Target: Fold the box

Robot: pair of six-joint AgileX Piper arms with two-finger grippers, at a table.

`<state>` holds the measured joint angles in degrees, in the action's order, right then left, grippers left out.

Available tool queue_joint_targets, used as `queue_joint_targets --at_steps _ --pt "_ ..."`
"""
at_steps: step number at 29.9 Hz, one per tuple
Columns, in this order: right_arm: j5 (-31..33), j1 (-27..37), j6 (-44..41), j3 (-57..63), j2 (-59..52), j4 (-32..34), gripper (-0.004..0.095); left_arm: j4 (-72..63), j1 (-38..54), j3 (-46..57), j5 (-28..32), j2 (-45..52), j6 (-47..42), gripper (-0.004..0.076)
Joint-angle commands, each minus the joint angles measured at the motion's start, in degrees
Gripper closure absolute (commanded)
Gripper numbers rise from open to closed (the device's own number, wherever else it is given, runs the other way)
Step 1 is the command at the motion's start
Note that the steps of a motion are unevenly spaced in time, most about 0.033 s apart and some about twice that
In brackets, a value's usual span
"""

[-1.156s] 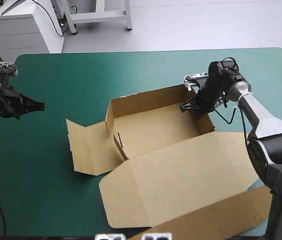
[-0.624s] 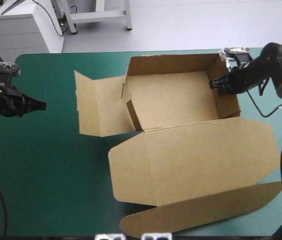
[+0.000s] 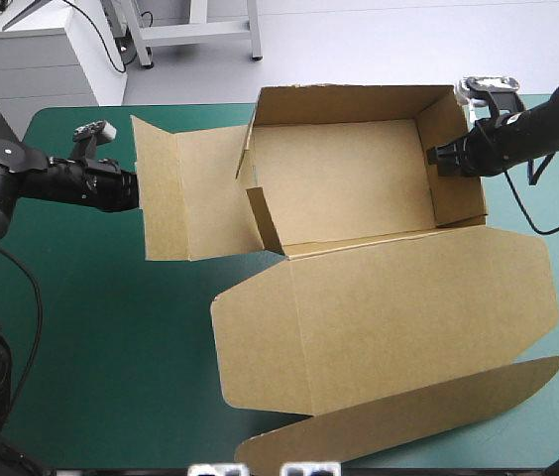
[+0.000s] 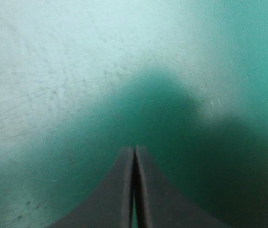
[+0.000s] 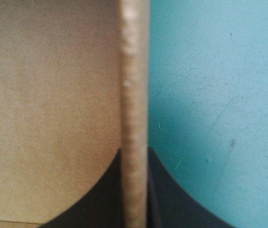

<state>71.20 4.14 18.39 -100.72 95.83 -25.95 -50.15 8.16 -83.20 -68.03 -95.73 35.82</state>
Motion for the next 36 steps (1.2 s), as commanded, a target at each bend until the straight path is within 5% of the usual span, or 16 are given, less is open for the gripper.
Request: queue_joint_targets --at_steps 1,25,36 --pt "0.06 0.35 -0.10 -1.55 -3.12 -3.31 0.0928 -7.01 -2.43 -1.39 -0.76 1.87 2.24 0.0733" --pt "-4.00 0.01 -5.08 -1.03 -2.41 -0.50 0.0925 -24.81 -6.66 -1.39 -5.71 7.06 8.69 0.0733" --pt "-12.21 -10.94 -13.08 -1.03 -2.41 8.93 0.0920 -28.42 -9.16 -1.39 -5.71 7.71 8.81 0.0689"
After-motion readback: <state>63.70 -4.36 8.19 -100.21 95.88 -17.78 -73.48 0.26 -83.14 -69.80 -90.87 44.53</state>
